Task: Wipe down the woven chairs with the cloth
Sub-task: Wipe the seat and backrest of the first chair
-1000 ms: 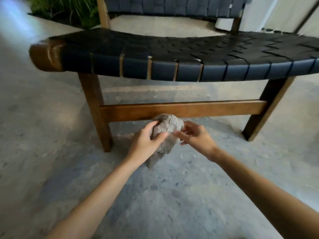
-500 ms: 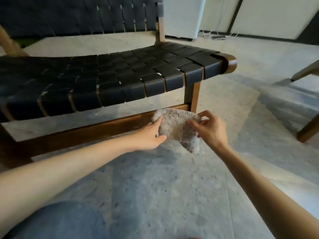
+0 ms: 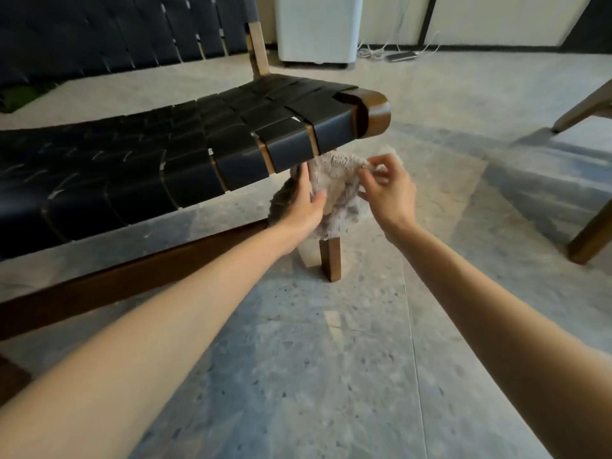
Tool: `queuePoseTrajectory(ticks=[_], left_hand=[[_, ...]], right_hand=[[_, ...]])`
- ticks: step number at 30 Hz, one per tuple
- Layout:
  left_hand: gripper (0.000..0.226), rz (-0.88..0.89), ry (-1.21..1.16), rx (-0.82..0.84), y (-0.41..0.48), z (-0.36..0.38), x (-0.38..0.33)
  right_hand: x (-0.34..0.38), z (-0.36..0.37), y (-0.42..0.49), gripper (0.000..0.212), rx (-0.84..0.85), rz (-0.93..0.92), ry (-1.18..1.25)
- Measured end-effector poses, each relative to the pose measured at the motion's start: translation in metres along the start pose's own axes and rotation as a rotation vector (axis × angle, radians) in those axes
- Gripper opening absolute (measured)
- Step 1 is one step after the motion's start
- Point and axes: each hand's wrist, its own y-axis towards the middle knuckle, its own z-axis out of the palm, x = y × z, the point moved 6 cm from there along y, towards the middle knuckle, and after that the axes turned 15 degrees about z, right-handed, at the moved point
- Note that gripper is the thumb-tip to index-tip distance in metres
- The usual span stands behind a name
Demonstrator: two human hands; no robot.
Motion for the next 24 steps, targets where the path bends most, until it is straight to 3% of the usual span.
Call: queuePoseTrajectory(ticks=[4,7,11,15,24], left_hand=[[0.06,0.087,-0.224,-0.091,0.015,0.002,0.002],[0.056,0.151,-0.207,-0.161,0.023,0.006,0.005],[0.046,0.201,-0.079,-0.278,0.022,0.011,0.02],[0.044,0.223,0.02,-0.27,0.01,0.02,0.036],[0.057,0.249,-0.18,-0.255,0.034,0.006,0.004]], right_hand=[[0.015,0.027,0.016,0.023,0.212,-0.003,0.21],[0.02,0.049,0.018,0.023,0.353,-0.05,0.211],[0.008,0.06,0.016,0.02,0.332,-0.173,0.128],[-0.024,0.06,0.007,0.021,0.34,-0.145,0.083],[0.022,0.061,0.018,0.017,0.46,-0.187,0.146]])
